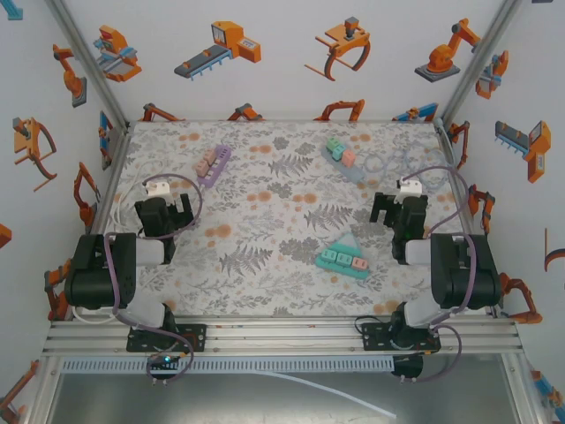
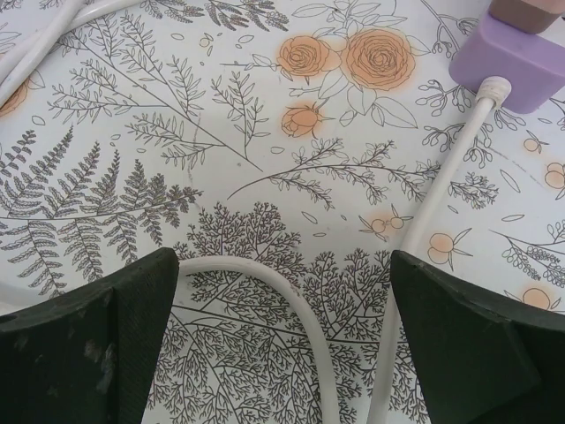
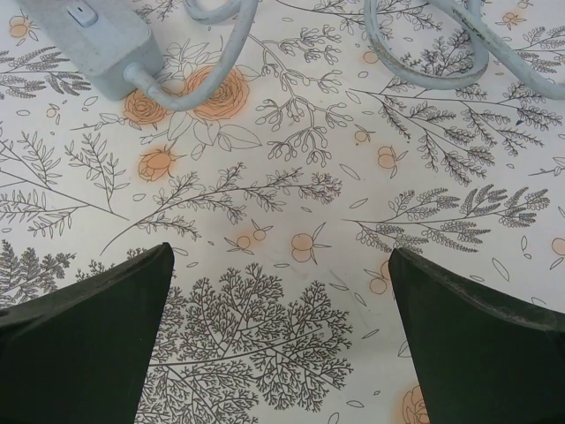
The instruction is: Pull the plug off the socket
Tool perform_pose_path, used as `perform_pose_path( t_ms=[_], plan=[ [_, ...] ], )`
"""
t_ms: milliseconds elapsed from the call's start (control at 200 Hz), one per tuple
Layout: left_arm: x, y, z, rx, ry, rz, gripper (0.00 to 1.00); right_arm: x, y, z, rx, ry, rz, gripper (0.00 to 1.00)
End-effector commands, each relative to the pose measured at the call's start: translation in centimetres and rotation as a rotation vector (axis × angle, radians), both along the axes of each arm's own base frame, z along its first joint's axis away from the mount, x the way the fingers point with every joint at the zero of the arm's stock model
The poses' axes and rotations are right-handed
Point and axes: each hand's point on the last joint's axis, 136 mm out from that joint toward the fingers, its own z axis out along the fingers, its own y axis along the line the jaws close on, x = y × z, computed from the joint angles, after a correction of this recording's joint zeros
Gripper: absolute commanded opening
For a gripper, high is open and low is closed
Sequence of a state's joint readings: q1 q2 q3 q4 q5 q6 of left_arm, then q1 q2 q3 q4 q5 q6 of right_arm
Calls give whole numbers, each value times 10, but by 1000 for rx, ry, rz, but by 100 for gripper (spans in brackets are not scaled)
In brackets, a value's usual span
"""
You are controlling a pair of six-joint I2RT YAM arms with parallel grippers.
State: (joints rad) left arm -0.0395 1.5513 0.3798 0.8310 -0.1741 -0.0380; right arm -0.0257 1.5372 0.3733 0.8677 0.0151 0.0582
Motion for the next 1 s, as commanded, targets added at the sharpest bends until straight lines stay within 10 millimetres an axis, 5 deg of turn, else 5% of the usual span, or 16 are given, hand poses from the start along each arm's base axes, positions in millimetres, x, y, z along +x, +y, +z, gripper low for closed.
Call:
perform_pose_path(
  t_ms=[0, 761, 881, 996],
  plan=[
    [9, -2, 15, -22, -46, -5, 97, 3, -4, 4, -8, -16, -10, 99],
    [6, -2, 17, -17, -65, 0, 97, 2, -12, 5, -8, -19, -62, 99],
    [-2, 0, 24, -19, -109, 7, 97, -5, -14, 25, -13, -56, -77, 99],
    [-16, 4, 47, -5, -163, 31, 97, -24, -30, 65, 29, -84, -194, 99]
  ],
)
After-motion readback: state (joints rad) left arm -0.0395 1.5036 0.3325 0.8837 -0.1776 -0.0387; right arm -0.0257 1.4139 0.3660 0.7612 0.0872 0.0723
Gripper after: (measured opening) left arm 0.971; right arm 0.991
